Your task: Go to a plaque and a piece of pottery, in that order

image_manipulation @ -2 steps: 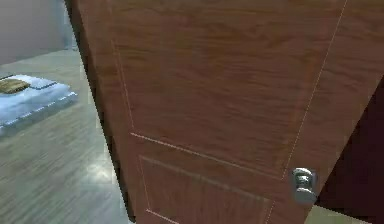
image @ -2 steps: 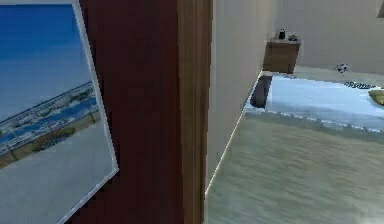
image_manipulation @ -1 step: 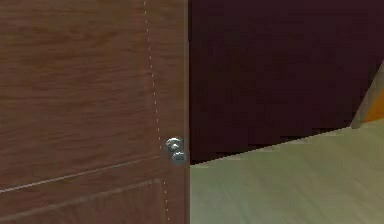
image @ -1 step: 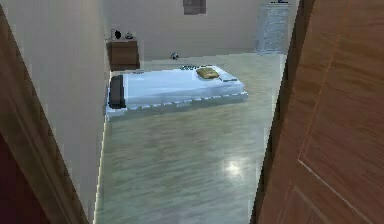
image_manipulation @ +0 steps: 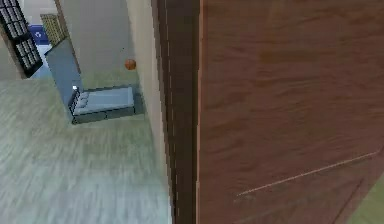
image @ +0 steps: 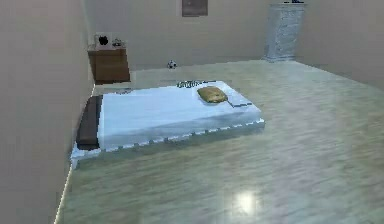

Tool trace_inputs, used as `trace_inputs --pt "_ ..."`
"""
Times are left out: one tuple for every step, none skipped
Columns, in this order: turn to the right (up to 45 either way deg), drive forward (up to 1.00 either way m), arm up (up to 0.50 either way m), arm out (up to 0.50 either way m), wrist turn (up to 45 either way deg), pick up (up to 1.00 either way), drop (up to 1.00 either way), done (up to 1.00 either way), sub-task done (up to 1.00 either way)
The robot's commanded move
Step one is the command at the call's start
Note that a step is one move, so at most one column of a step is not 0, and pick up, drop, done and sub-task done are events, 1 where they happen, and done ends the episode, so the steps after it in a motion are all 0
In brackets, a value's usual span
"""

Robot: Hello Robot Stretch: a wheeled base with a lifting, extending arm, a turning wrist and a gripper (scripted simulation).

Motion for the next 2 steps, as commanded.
trace_inputs --pt "27.0 0.0 0.0 0.0 0.0 0.0 0.0 0.0 0.0" --pt "0.0 0.3 0.0 0.0 0.0 0.0 0.0 0.0 0.0"
